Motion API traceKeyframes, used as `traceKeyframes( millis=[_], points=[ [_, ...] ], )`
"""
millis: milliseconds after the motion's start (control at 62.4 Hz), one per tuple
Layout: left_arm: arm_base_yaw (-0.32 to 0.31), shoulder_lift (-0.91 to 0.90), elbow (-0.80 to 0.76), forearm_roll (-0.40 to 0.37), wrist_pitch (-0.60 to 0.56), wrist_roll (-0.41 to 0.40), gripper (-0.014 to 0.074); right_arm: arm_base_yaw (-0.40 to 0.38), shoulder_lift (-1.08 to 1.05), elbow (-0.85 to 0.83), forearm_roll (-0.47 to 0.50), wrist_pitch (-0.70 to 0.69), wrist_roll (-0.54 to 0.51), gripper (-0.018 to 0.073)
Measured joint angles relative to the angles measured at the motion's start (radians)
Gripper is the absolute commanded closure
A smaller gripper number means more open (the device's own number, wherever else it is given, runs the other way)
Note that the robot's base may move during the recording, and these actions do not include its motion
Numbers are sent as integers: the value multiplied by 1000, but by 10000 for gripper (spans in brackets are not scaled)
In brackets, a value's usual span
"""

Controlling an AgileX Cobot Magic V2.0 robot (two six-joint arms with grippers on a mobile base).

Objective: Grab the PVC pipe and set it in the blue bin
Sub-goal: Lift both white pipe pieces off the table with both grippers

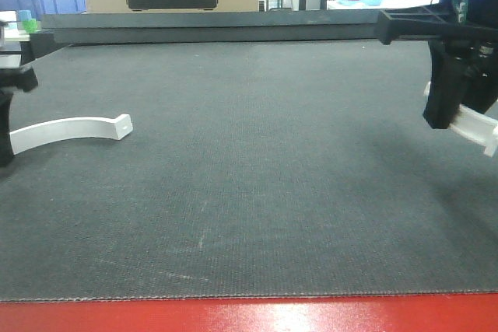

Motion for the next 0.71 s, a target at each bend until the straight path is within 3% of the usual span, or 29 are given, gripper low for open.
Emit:
traceKeyframes(
  millis=[176, 241, 385, 706],
  points=[
    [0, 20, 0, -3, 1, 0, 379, 0, 0, 1, 6, -2, -2, 727],
    [0, 23, -4, 3, 7, 0, 450, 0, 0, 1, 8, -2, -2, 727],
    [2, 27, -6, 19, 20, 0, 705, 0, 0, 1, 8, -2, -2, 727],
    [3, -35, -1, -10, 59, 2, 708, 0, -2, 1, 15, -5, -2, 727]
  ],
)
